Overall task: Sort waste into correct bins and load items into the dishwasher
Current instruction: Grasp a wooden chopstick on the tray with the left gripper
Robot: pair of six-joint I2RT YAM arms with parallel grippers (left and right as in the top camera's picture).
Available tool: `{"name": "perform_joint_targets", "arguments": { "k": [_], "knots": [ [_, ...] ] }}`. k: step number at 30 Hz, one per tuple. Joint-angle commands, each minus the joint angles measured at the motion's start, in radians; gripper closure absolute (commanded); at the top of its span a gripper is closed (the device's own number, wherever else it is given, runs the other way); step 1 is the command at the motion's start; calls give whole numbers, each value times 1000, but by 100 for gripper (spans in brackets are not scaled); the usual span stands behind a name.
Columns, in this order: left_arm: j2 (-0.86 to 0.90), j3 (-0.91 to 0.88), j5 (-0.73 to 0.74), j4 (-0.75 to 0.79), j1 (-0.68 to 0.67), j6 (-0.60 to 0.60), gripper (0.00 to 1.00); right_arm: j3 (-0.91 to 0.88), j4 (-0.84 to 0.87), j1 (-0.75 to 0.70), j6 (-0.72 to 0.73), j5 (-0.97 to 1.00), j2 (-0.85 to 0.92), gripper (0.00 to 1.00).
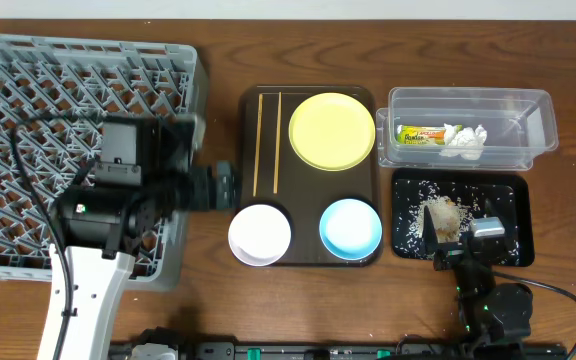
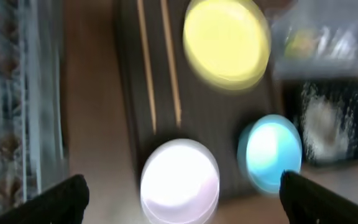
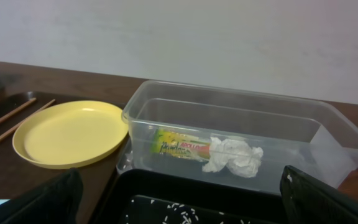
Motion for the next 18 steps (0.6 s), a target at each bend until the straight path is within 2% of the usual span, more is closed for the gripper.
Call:
{"name": "perform_joint_targets", "arguments": {
  "k": [1, 4, 8, 12, 13, 18],
  "knots": [
    [39, 10, 6, 167, -7, -24, 2, -2, -3, -6, -9, 5, -5, 1],
    [165, 13, -29, 260, -60, -32, 1, -2, -3, -6, -9, 5, -5, 1],
    [351, 18, -216, 278, -144, -32, 6, -2, -3, -6, -9, 5, -5, 1],
    [494, 42, -282, 326, -192, -32, 18, -2, -3, -6, -9, 5, -5, 1],
    [546, 42, -303, 365, -195, -35, 24, -2, -3, -6, -9, 5, -5, 1],
    [700, 41, -301, 441, -195, -70, 43, -2, -3, -6, -9, 5, -5, 1]
  ]
}}
